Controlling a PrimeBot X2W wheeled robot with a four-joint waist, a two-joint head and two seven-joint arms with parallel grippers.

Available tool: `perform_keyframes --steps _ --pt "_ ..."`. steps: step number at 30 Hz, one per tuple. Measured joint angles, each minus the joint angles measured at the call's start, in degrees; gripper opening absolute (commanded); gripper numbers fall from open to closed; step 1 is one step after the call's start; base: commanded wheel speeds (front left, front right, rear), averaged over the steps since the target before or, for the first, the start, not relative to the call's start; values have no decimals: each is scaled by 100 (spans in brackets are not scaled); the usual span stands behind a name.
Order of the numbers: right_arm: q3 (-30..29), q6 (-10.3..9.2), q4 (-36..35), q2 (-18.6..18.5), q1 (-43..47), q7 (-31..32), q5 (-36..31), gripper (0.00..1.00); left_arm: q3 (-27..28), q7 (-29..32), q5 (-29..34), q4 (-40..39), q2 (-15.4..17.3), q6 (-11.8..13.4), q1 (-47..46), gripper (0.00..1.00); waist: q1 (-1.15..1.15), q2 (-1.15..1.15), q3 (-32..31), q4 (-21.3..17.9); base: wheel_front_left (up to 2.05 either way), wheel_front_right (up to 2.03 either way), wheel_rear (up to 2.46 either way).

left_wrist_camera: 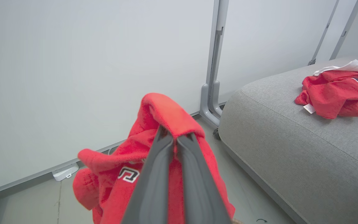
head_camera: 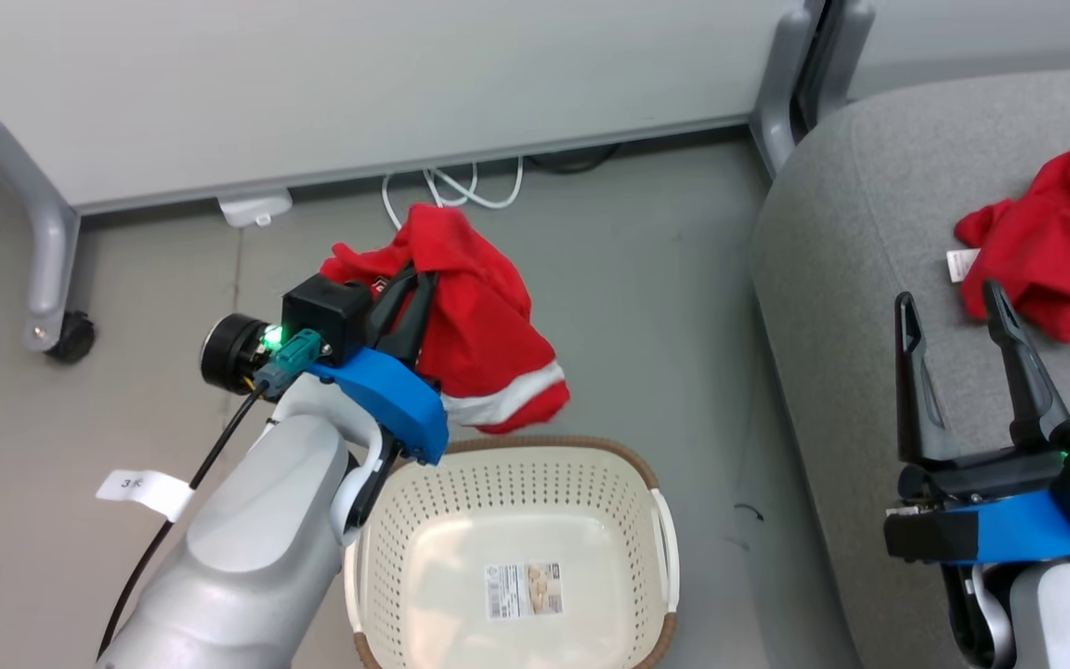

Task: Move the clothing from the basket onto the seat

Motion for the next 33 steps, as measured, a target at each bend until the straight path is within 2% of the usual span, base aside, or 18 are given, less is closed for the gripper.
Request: perform_keyframes --steps 9,22,33 --pt "24 0 32 24 225 0 49 100 103 -1 433 -511 -135 -91 12 0 0 0 -500 18 0 0 0" --pt "88 0 0 44 418 0 132 100 -71 -7 538 -969 -420 -201 -139 0 1 0 -788 3 0 0 0" --pt "940 0 -314 -40 154 0 208 100 -266 4 500 -912 -471 -237 -155 0 2 0 -807 11 0 0 0"
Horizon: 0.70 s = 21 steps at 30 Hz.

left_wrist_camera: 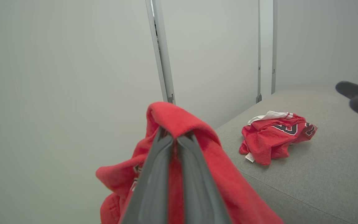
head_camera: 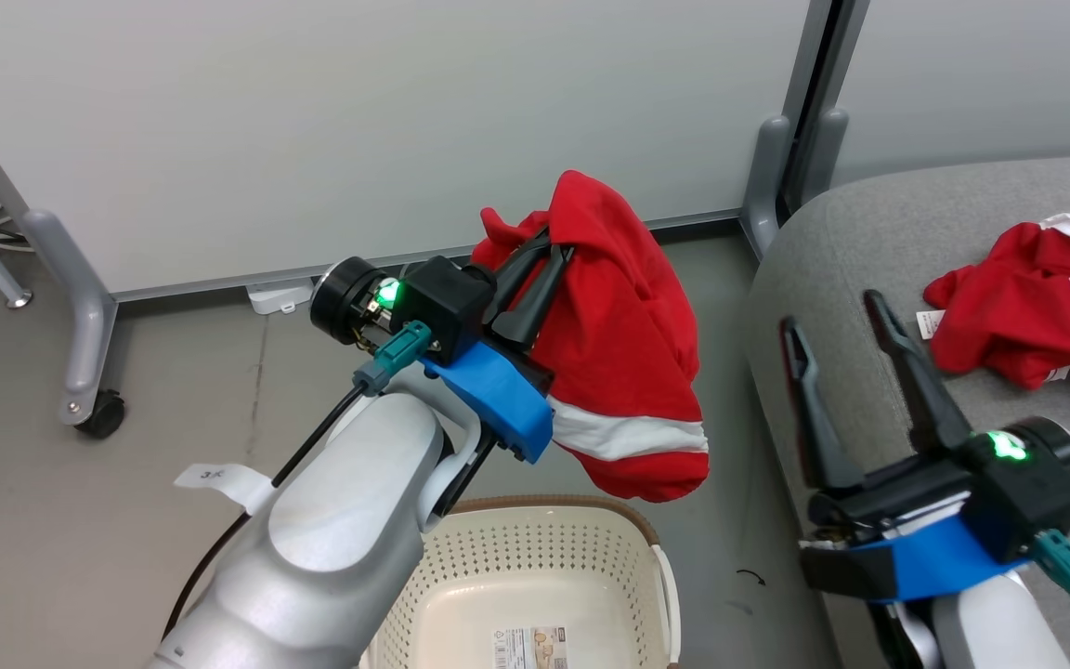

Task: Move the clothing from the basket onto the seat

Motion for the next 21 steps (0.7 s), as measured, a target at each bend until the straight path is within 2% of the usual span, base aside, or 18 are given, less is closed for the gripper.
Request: perform_keyframes --steps 7,12,21 --pt "802 0 371 -229 -589 0 110 100 -75 -1 -5 24 -31 -5 -12 0 0 0 32 52 0 0 0" --pt "1290 0 920 -321 -1015 1 146 100 -163 -1 -10 9 -78 -7 -85 0 0 0 60 112 0 0 0" --pt "1675 0 1952 -269 -1609 0 186 100 -288 -2 -12 -46 -164 -8 -107 0 1 0 138 215 0 0 0"
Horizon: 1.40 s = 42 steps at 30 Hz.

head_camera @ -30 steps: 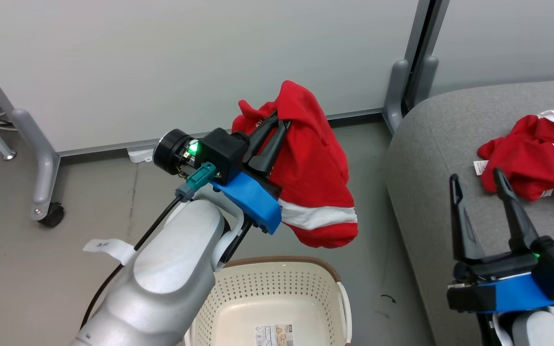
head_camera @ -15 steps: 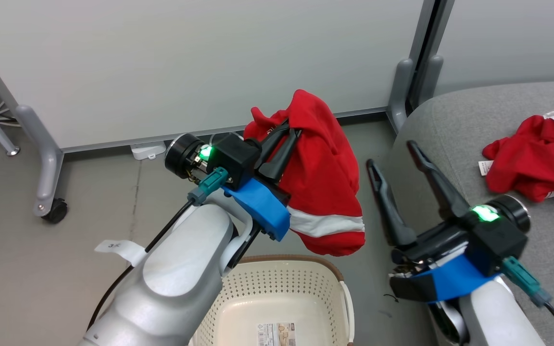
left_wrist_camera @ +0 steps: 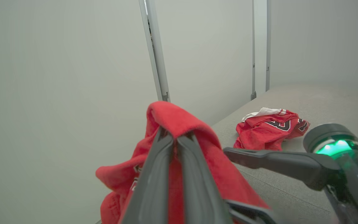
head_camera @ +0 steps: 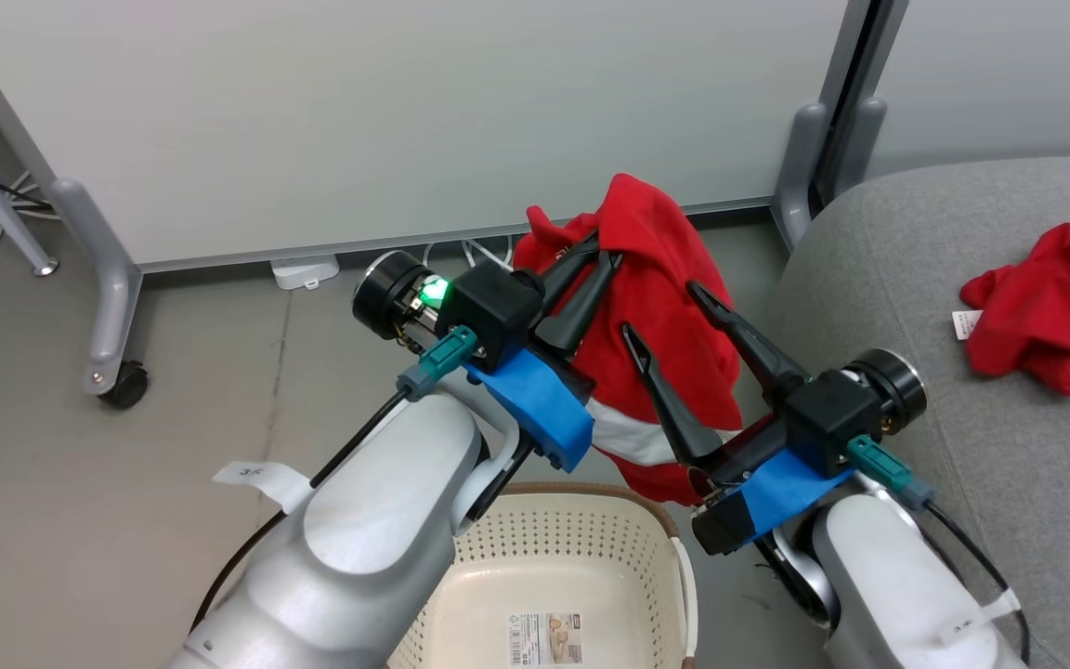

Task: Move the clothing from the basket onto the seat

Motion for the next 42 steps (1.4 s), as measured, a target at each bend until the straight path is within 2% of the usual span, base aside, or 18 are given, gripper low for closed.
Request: perform_keyframes --steps 9,10,11,18,41,42 --pt "254 0 956 135 -241 1 277 100 -131 -1 -10 -68 -59 0 -54 0 0 0 30 98 0 0 0" --pt "296 0 1050 159 -248 1 307 74 -138 -1 -11 -73 -62 0 -54 0 0 0 26 104 0 0 0" --pt "333 0 1132 186 -253 0 354 0 -146 -1 -16 -78 -64 0 -54 0 0 0 23 108 0 0 0" --pt "381 0 1315 254 -378 0 521 0 -181 -1 -49 -125 -77 0 -59 0 0 0 12 145 0 0 0" --pt "343 0 1147 270 -236 0 519 0 -147 -2 -26 -105 -90 1 33 0 -1 0 -65 128 0 0 0" --pt "338 0 1135 270 -235 1 519 0 -125 -3 -25 -118 -90 3 36 34 -1 0 -61 128 0 0 0"
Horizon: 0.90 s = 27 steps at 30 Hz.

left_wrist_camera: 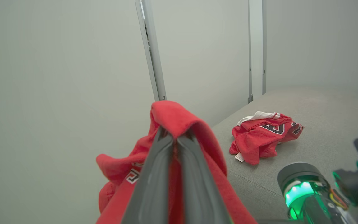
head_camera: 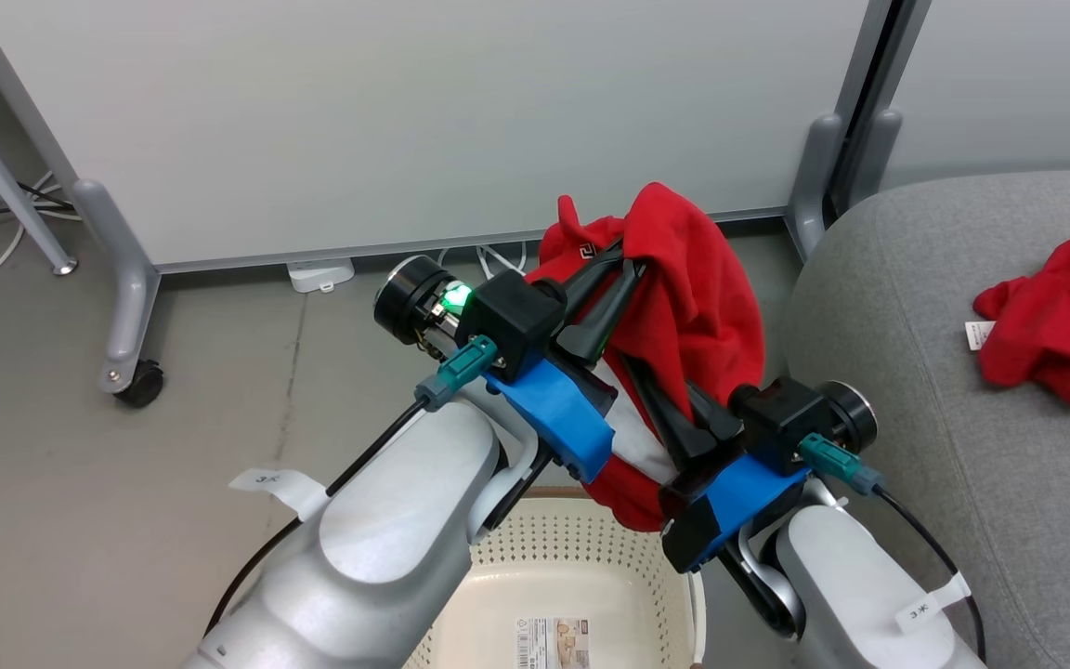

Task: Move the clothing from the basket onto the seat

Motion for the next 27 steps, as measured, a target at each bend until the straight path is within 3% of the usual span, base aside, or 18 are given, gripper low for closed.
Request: perform_keyframes --steps 1,16,27 --pt "-5 0 -12 -1 0 -1 0 0 4 -1 1 -3 0 1 0 100 0 0 5 0 0 0 0" --pt "-210 0 -192 -75 80 -1 -11 0 85 -5 135 -44 -2 35 57 100 0 0 92 -64 0 0 0" --pt "-589 0 -503 -185 250 0 -120 0 51 -5 215 -113 25 43 130 100 0 0 348 -479 0 0 0"
